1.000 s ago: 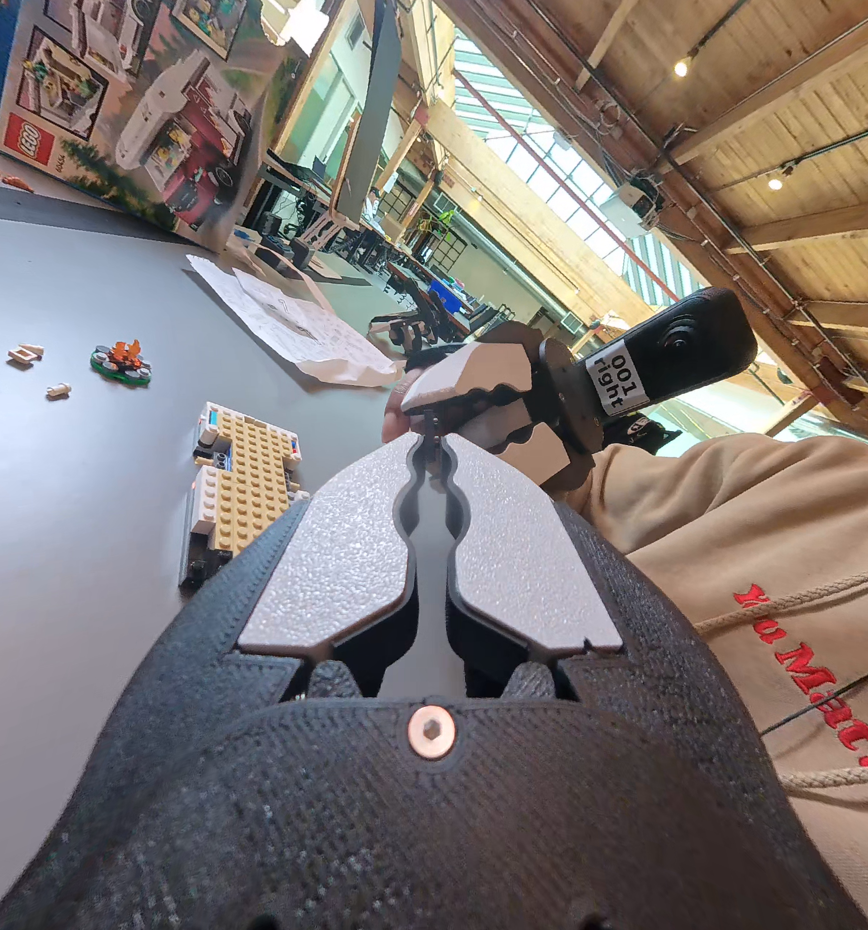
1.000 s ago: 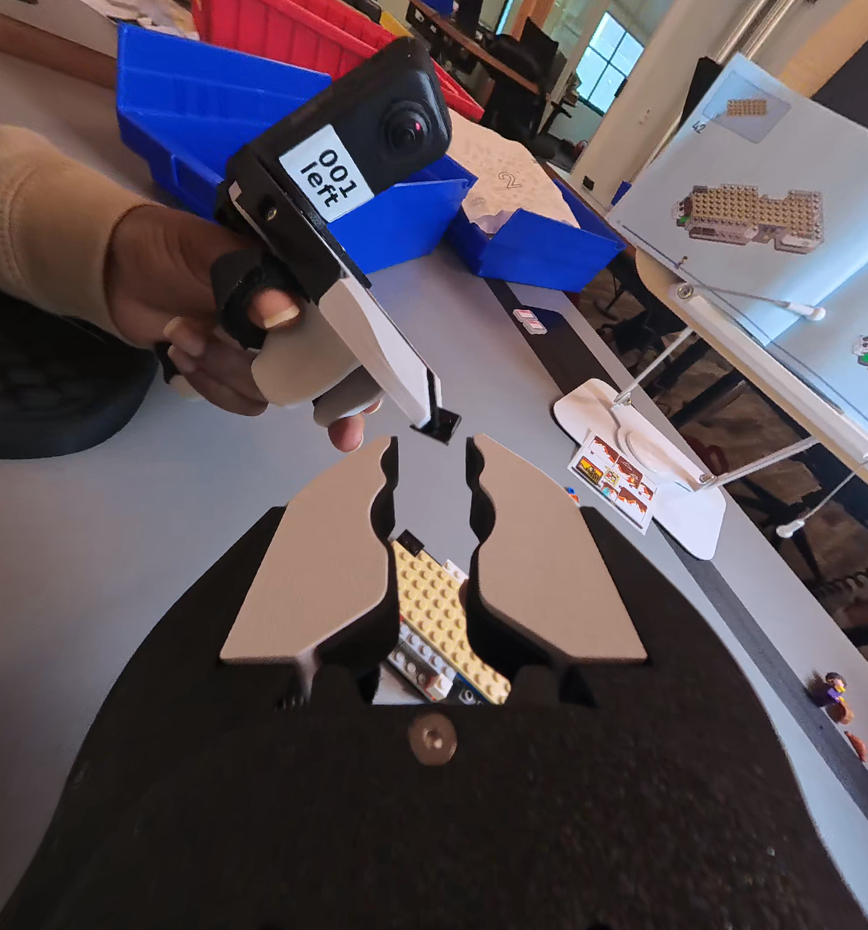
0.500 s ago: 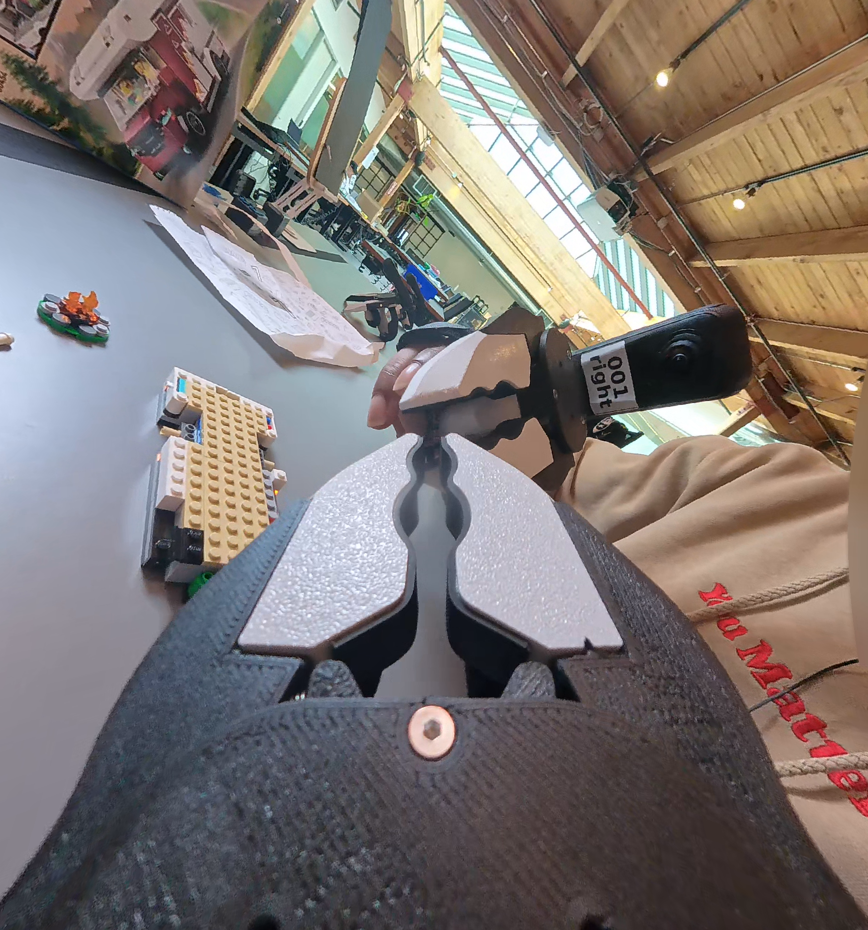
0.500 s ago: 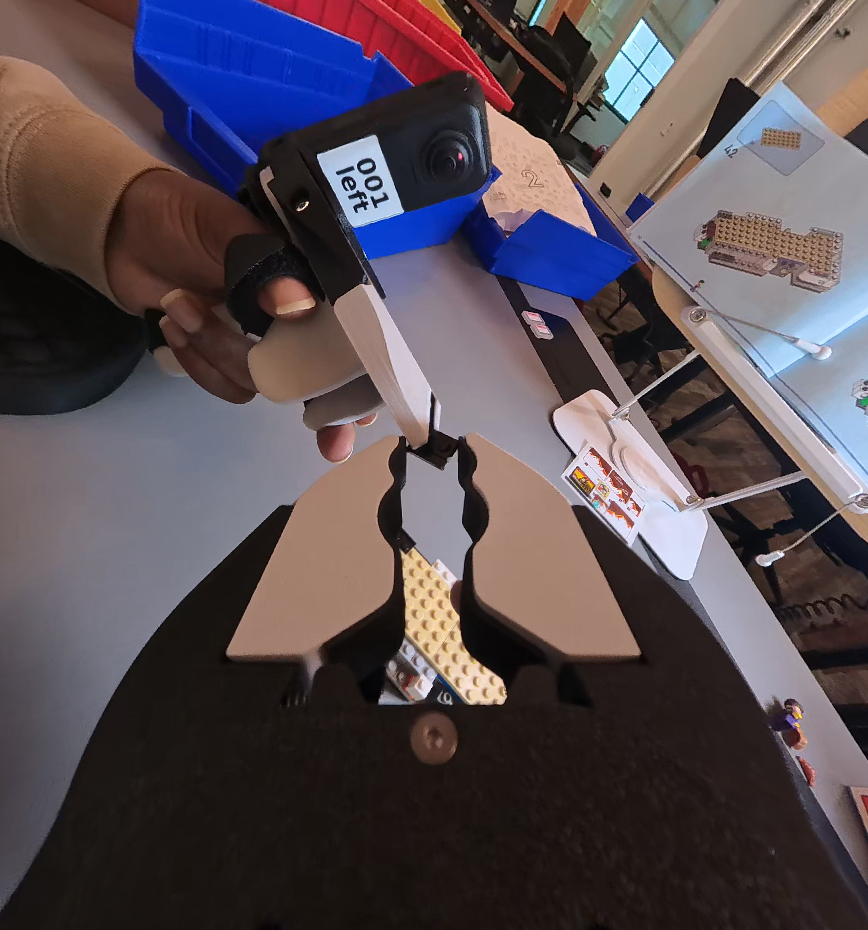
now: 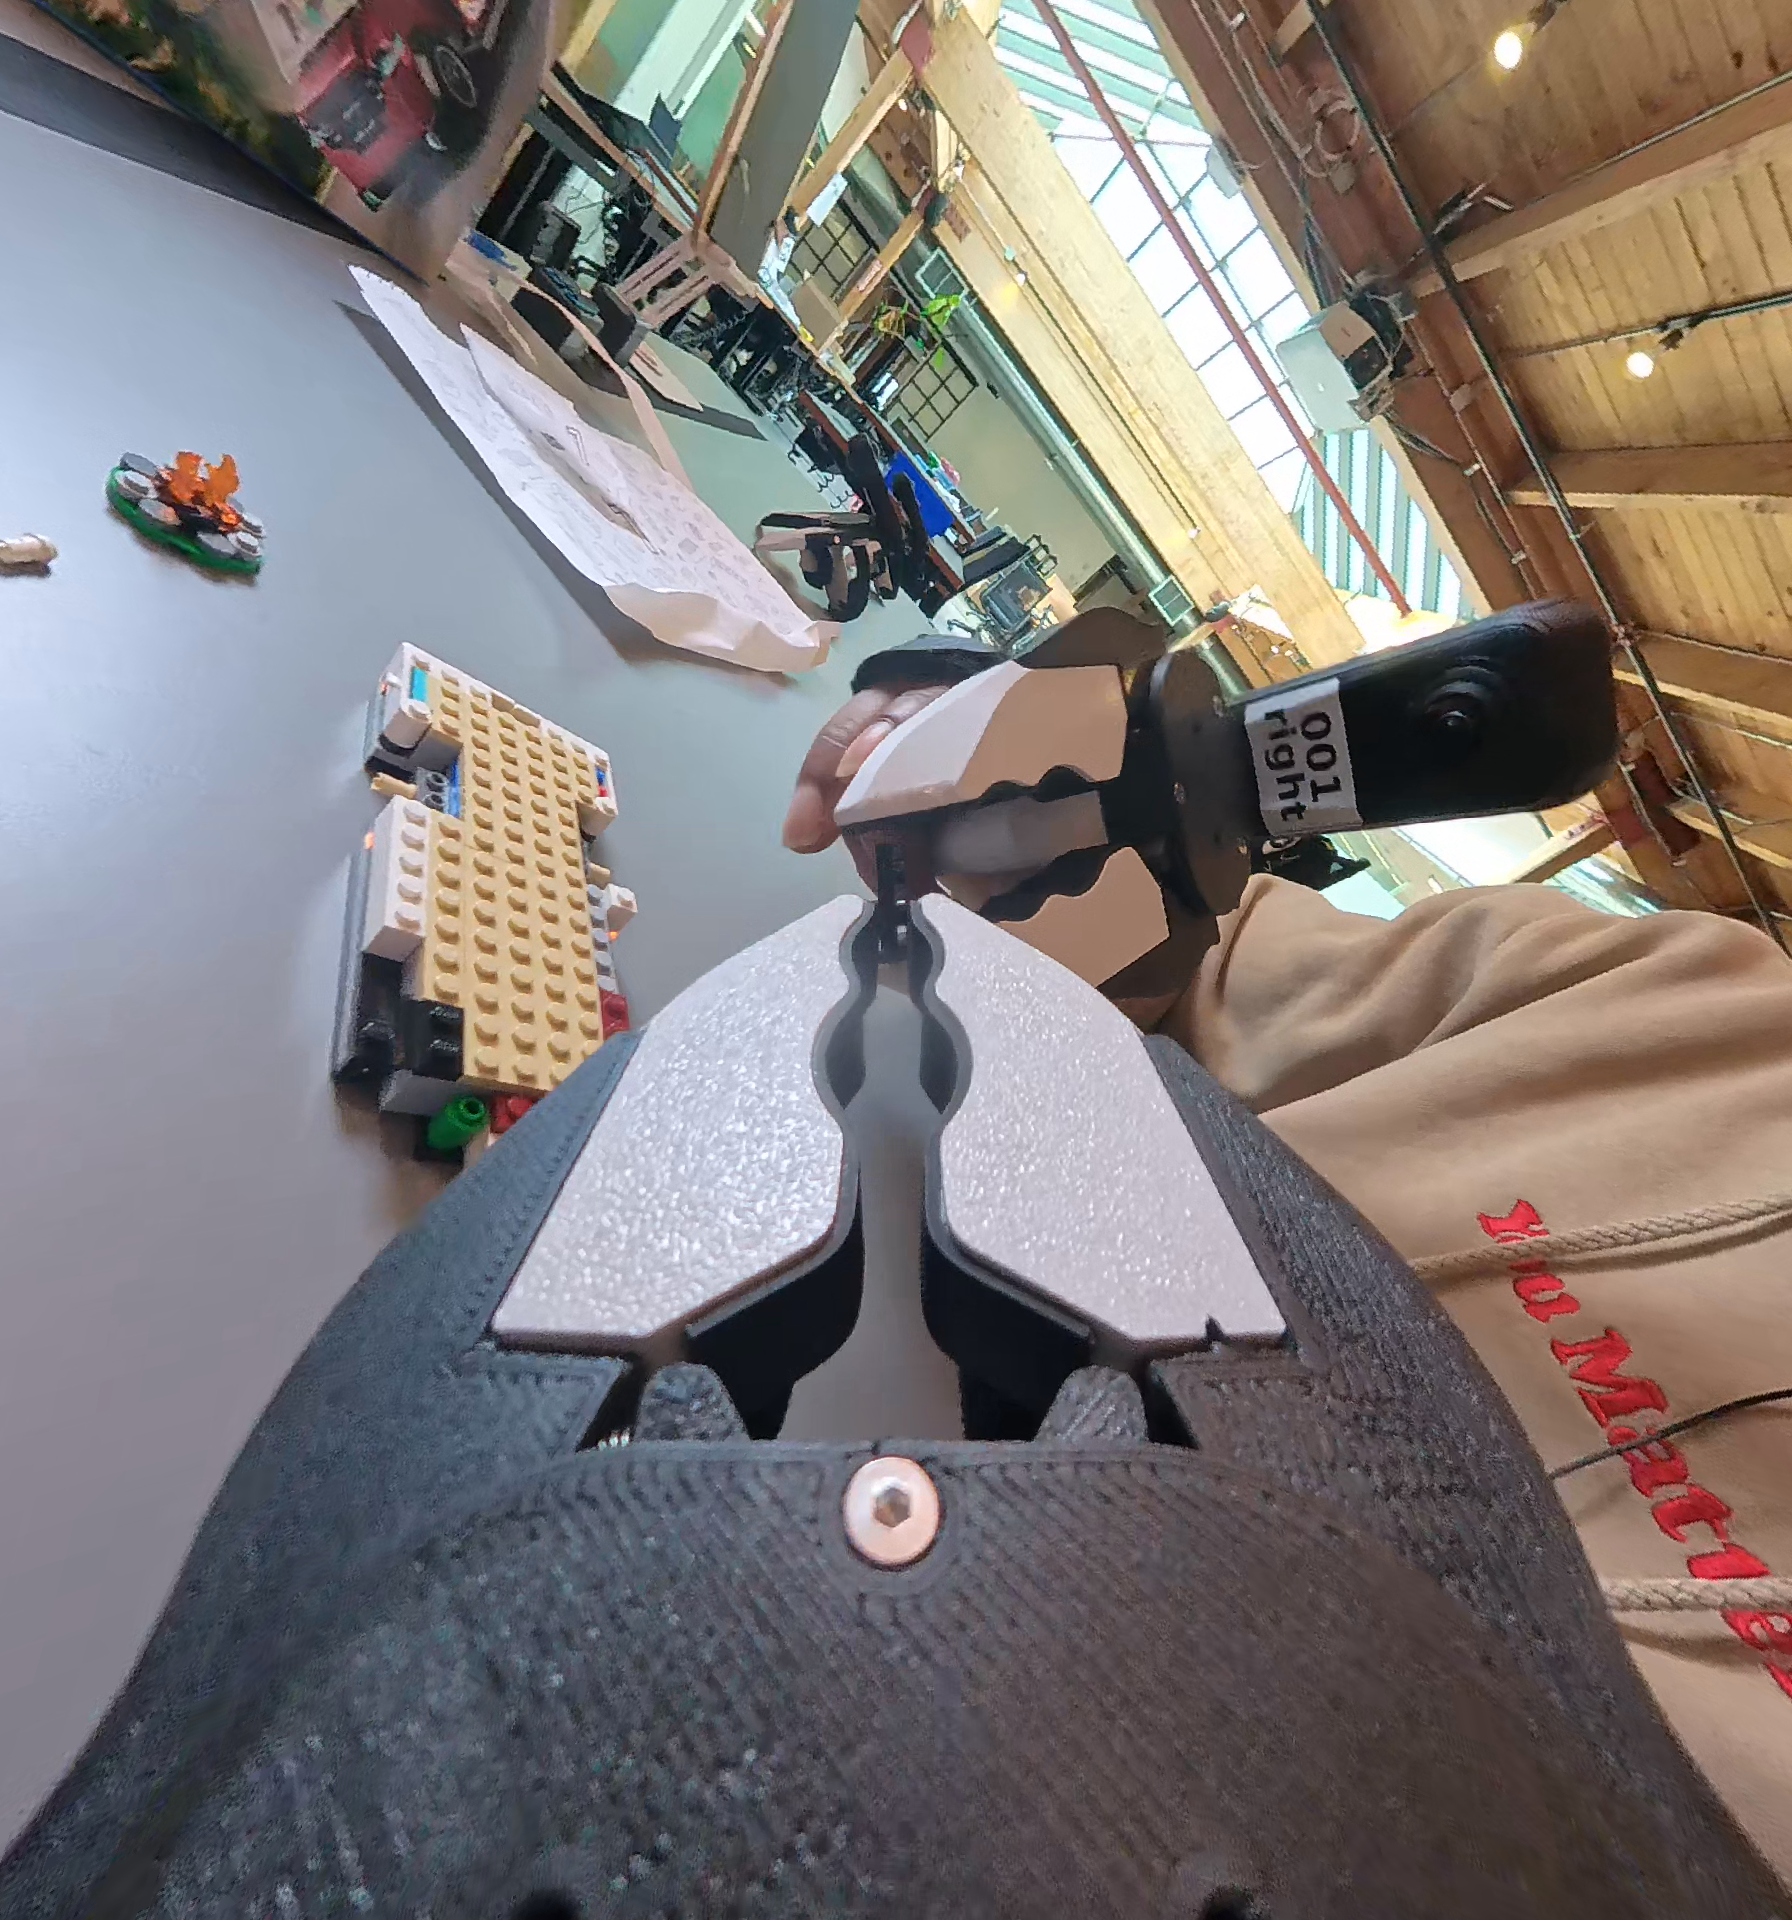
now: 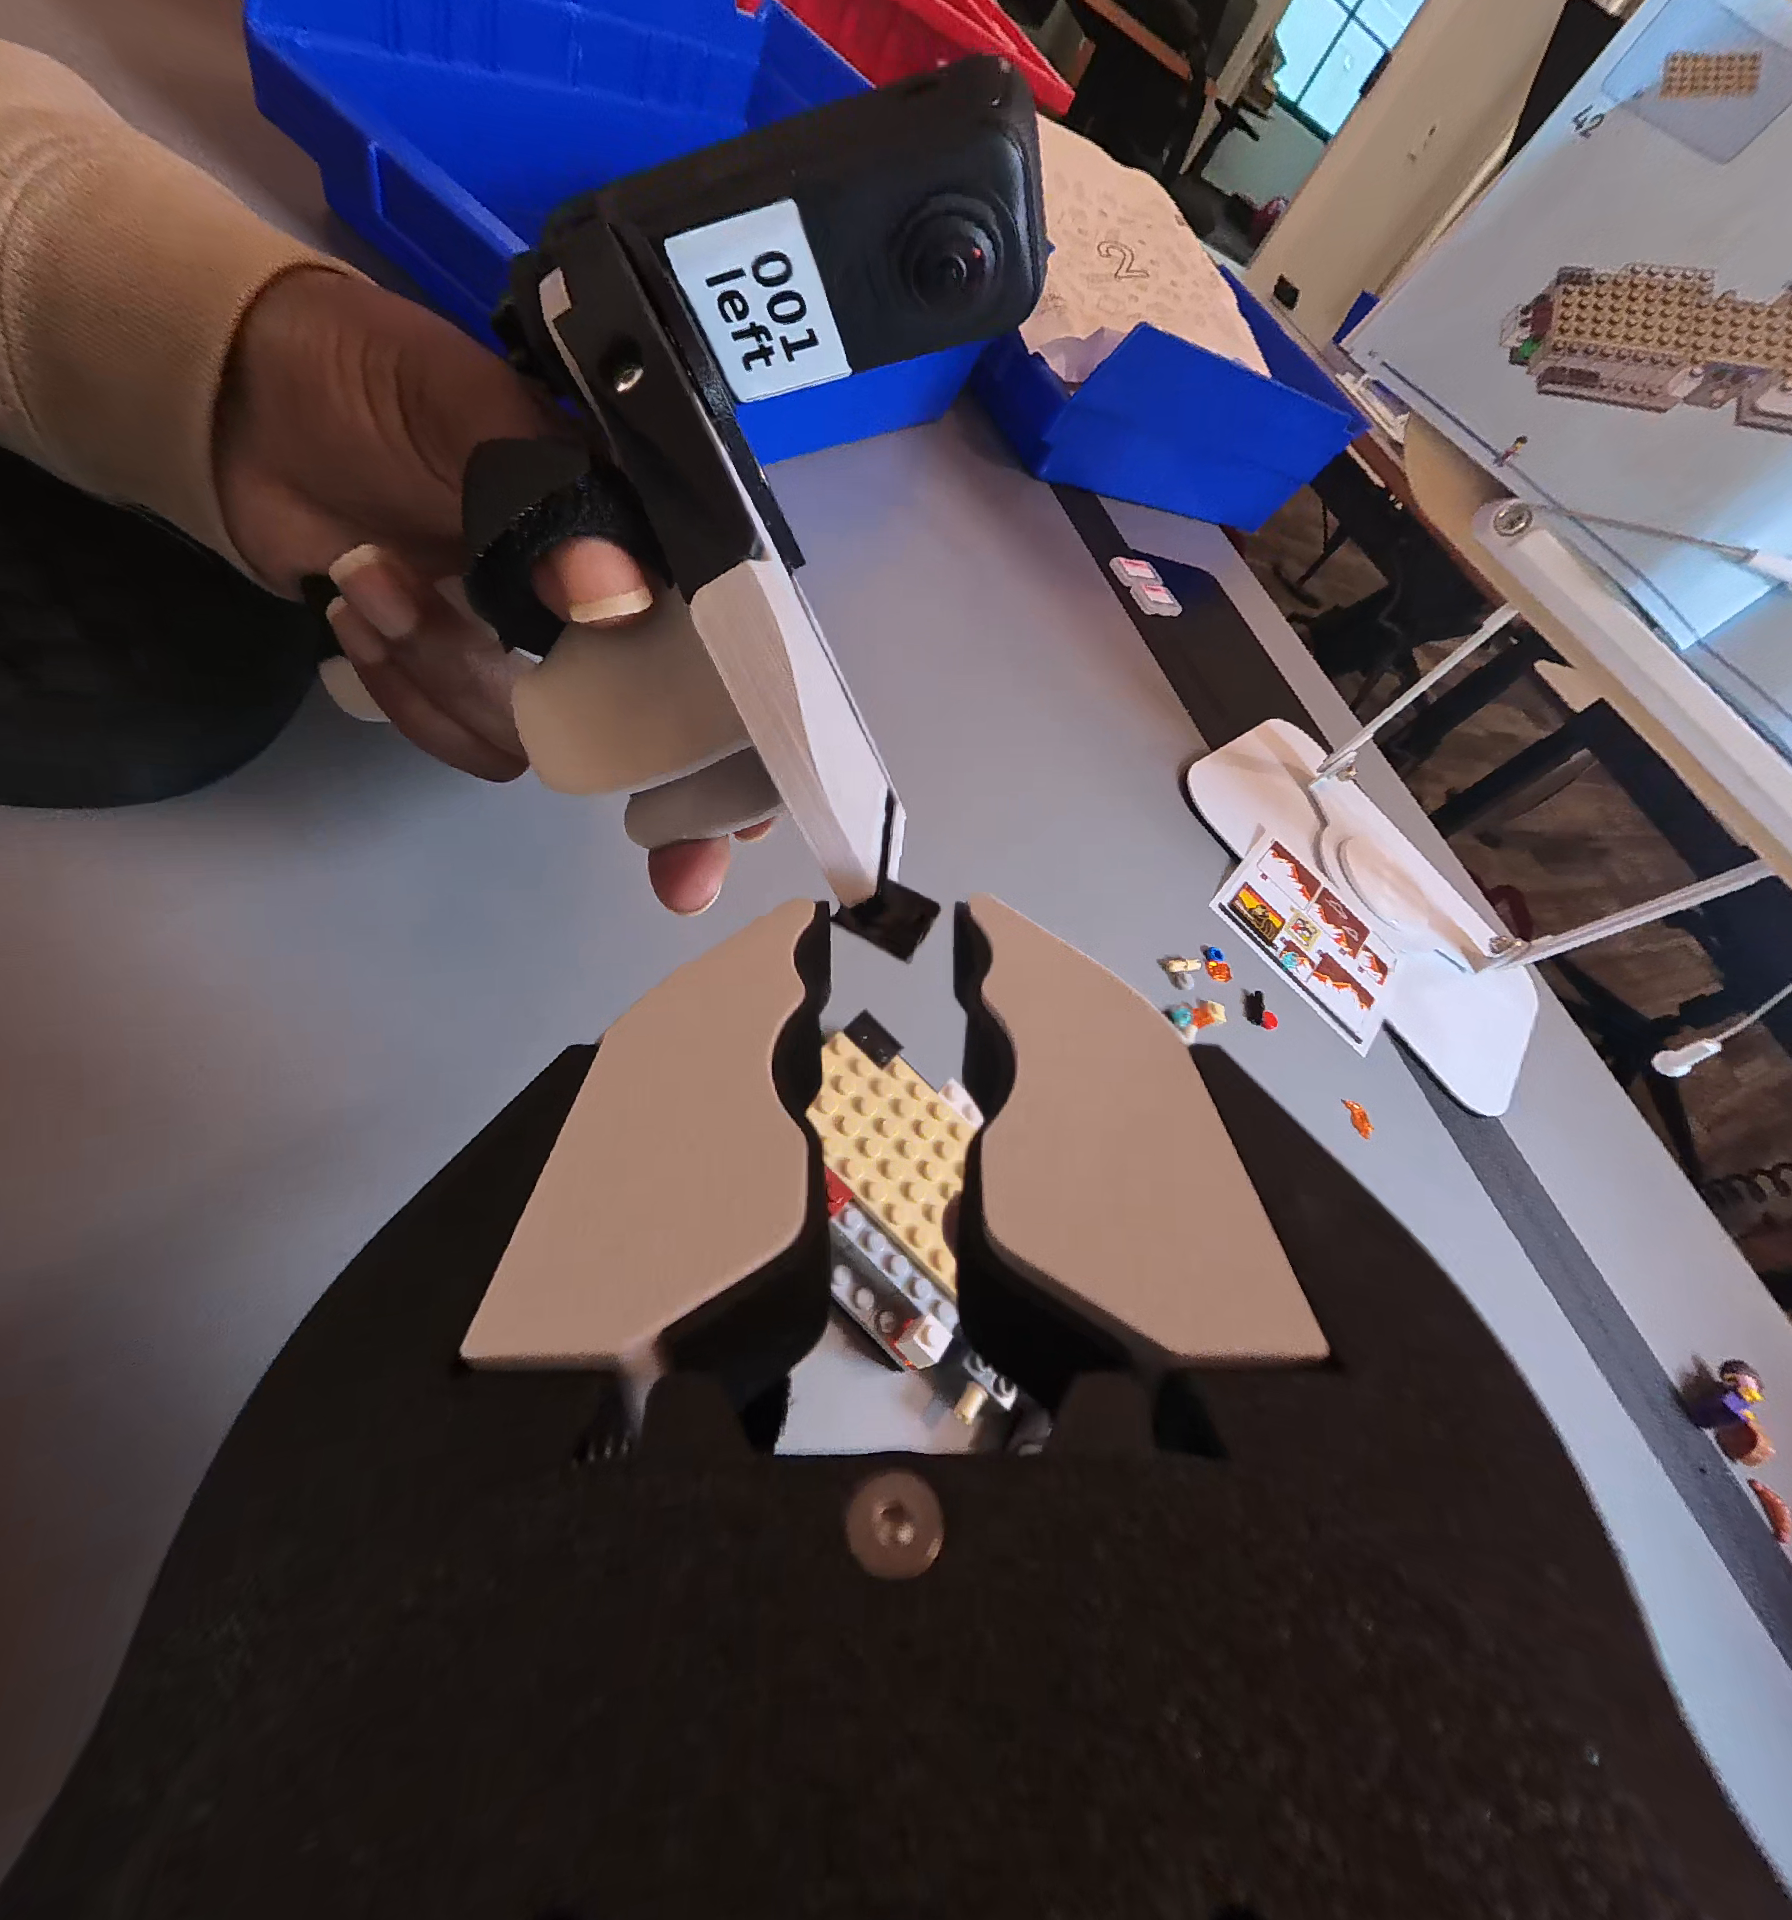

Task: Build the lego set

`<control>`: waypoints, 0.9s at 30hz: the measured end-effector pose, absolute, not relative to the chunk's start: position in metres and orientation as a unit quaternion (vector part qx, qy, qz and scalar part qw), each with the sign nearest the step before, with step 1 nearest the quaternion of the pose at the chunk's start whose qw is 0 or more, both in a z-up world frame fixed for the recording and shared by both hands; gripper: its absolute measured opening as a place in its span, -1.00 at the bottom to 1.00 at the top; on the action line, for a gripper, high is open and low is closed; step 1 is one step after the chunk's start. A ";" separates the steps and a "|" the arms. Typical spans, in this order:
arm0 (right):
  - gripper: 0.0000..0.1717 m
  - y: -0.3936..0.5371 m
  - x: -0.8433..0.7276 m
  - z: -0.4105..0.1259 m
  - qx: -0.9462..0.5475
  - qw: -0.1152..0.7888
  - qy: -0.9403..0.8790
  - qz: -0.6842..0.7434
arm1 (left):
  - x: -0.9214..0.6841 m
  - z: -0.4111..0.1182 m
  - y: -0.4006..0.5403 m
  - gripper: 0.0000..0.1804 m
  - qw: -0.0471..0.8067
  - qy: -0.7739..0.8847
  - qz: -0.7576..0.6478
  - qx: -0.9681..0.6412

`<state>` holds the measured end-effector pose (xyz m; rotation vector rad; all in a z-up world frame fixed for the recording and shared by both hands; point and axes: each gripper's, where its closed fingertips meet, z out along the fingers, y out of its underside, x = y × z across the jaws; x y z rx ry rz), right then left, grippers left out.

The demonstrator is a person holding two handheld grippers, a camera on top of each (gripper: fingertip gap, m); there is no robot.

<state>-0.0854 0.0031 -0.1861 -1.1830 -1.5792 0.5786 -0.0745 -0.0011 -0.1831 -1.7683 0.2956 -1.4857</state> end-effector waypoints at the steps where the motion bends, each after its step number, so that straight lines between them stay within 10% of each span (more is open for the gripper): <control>1: -0.74 0.004 -0.085 -0.186 -0.488 0.522 -0.658 0.235 | -0.077 -0.185 0.001 -0.95 0.394 0.109 -0.583 -0.702; 27: -0.84 0.002 -0.075 -0.226 -0.356 0.452 -0.810 0.109 | -0.066 -0.221 -0.002 -0.94 0.317 0.110 -0.567 -0.753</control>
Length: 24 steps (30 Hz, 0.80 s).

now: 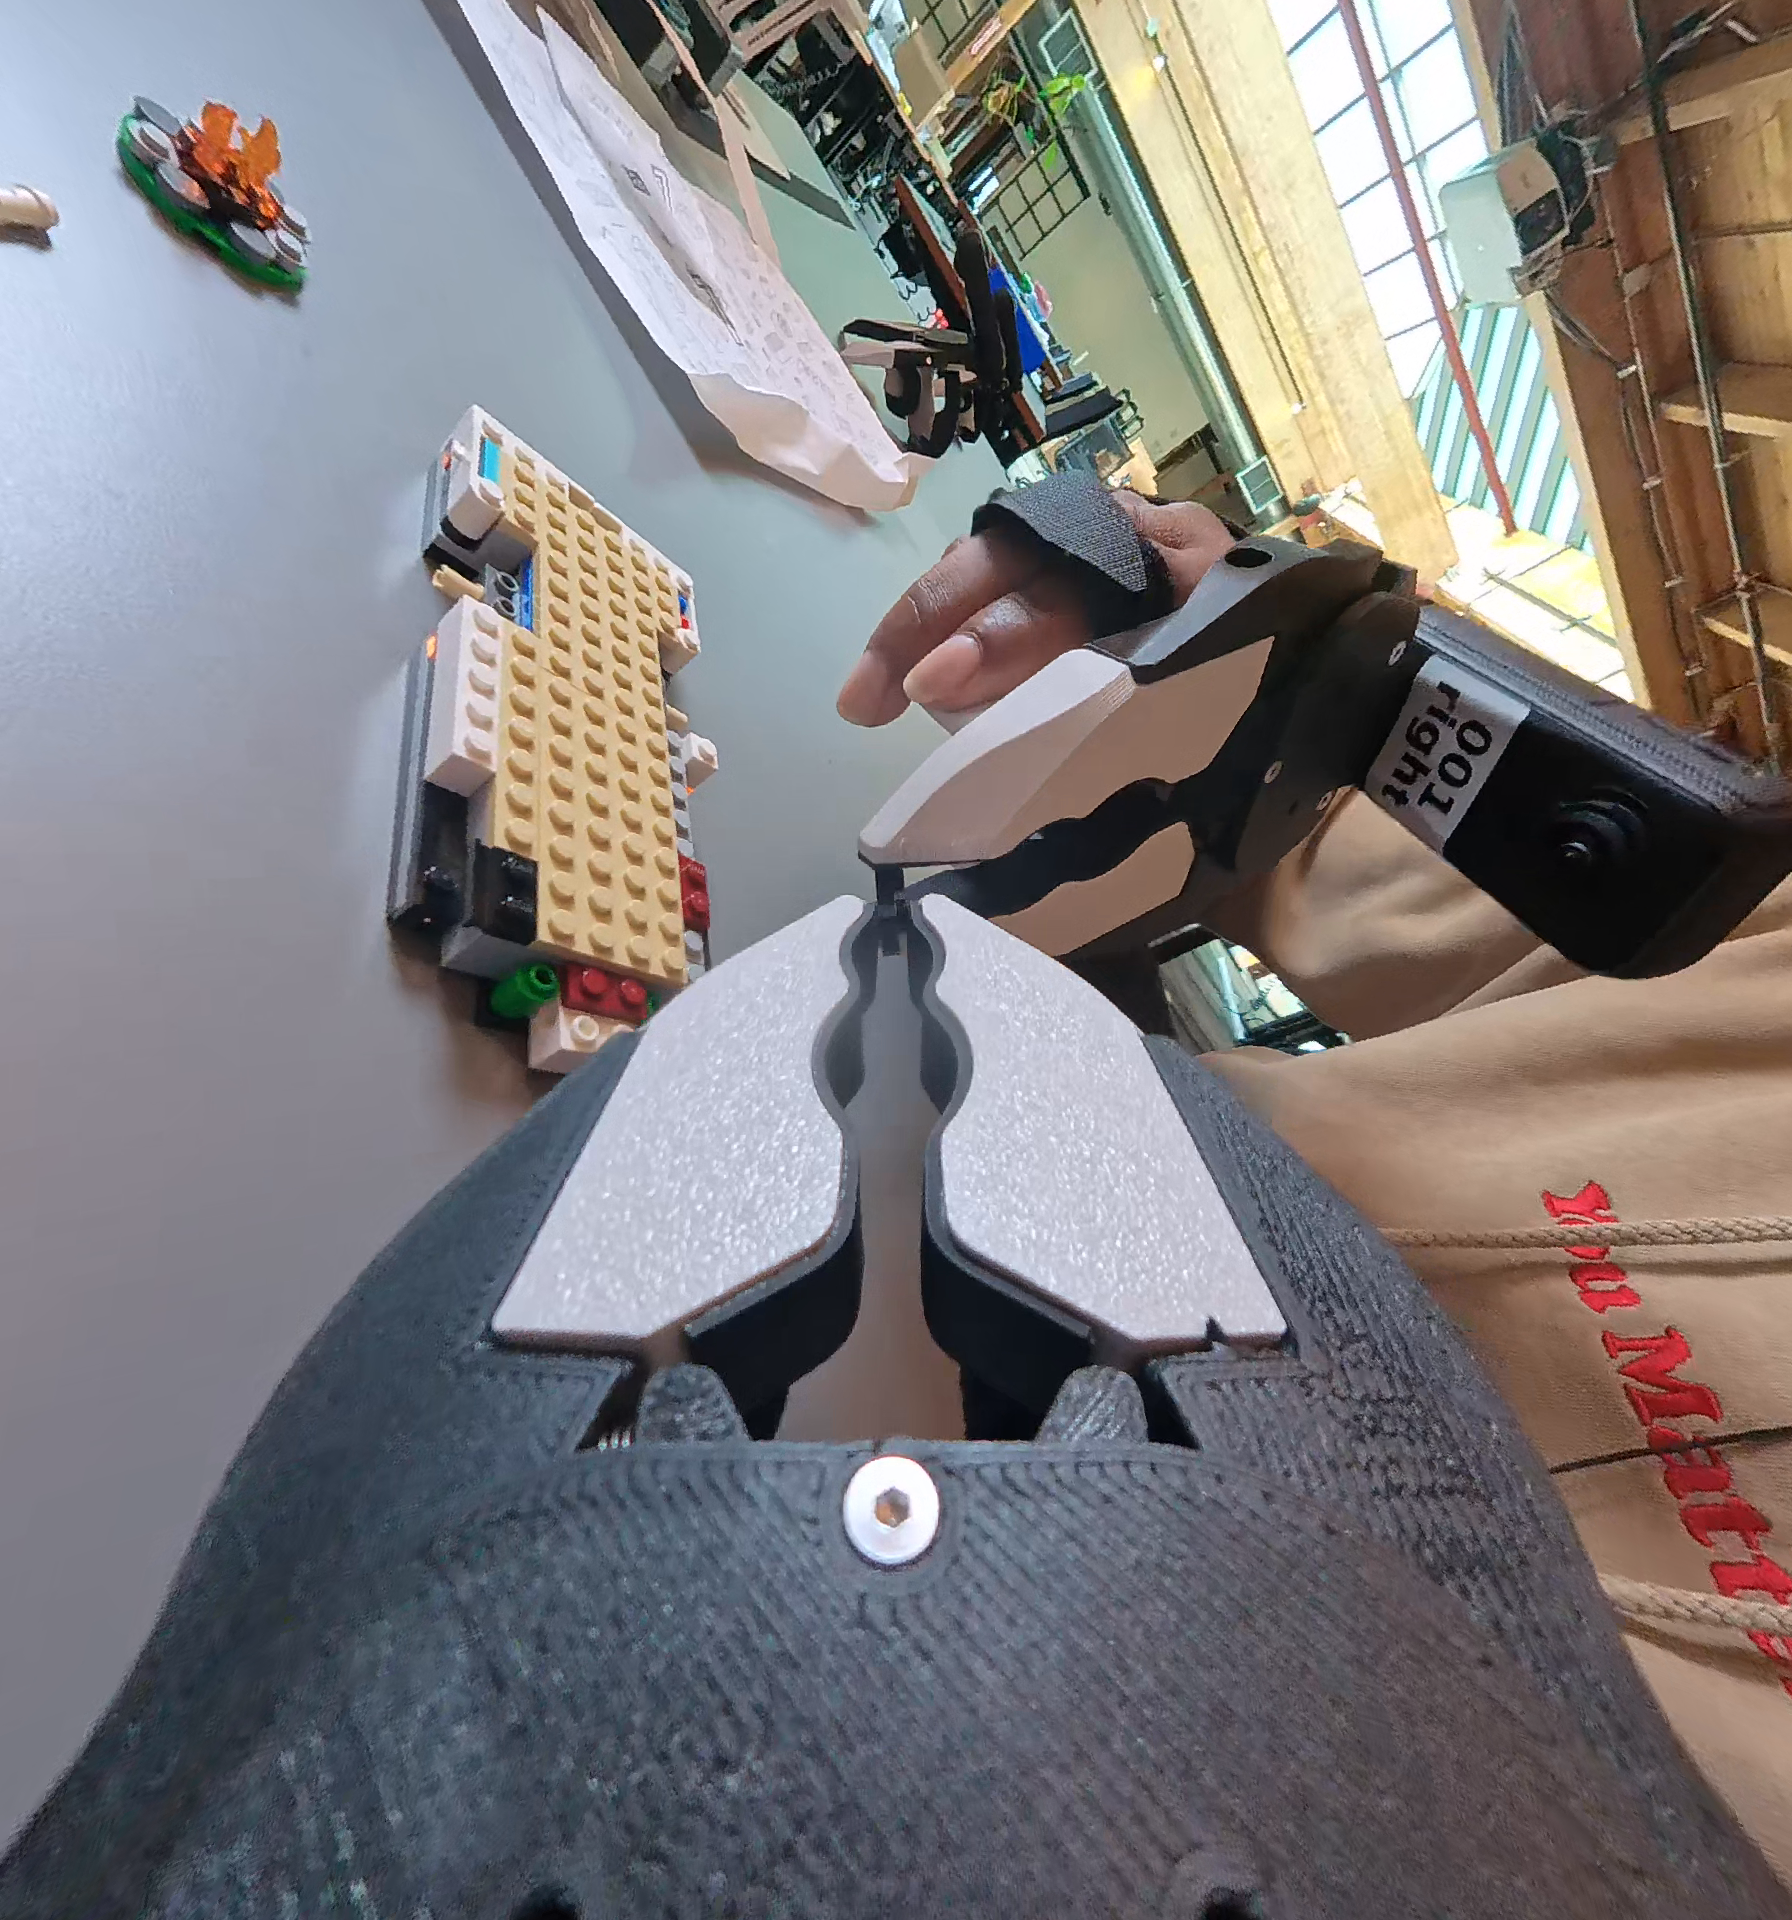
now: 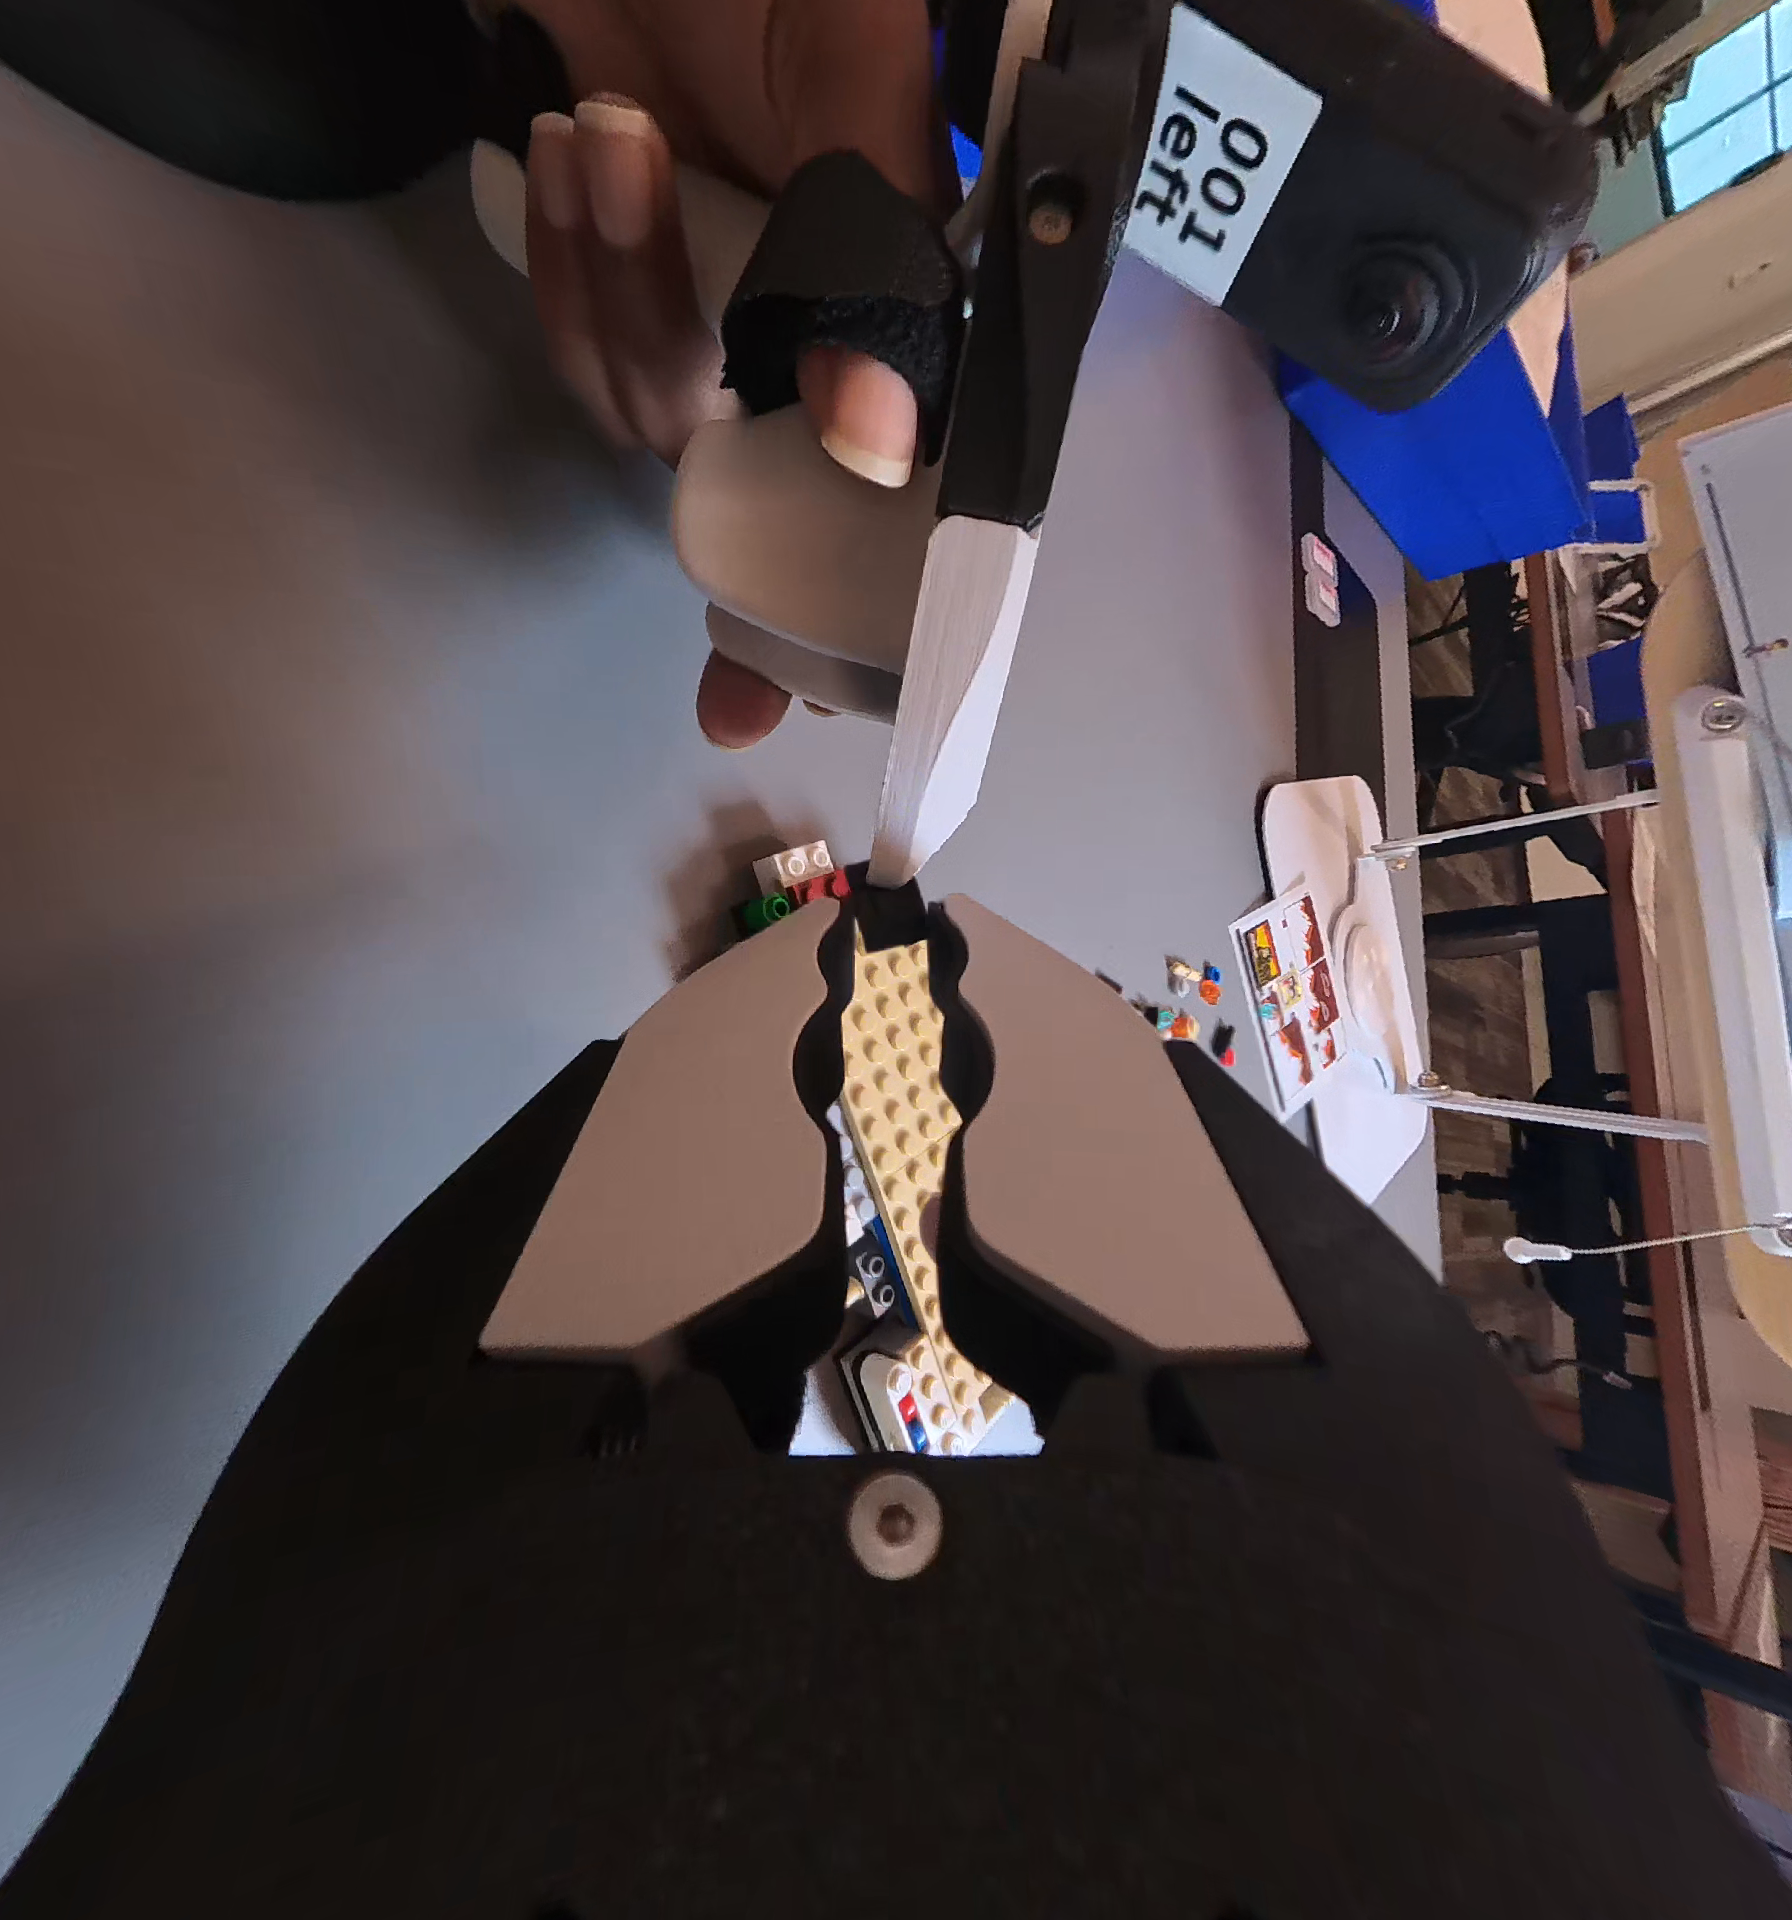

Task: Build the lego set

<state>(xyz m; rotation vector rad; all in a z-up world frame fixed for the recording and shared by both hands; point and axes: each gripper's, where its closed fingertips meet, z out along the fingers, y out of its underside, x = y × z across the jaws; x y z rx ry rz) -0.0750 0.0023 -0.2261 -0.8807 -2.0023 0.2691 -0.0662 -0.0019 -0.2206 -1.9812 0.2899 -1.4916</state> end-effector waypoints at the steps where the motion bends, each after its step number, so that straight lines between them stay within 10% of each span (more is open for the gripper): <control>1: -0.85 0.003 -0.074 -0.228 -0.362 0.441 -0.813 0.119 | -0.068 -0.222 0.000 -0.93 0.329 0.118 -0.552 -0.757; 10: -0.85 0.008 -0.067 -0.260 -0.384 0.307 -0.856 0.161 | -0.095 -0.273 0.019 -0.31 0.409 0.348 -0.181 -0.824; 24: -0.85 0.008 -0.067 -0.270 -0.375 0.253 -0.880 0.146 | -0.080 -0.281 0.026 -0.32 0.409 0.395 -0.143 -0.810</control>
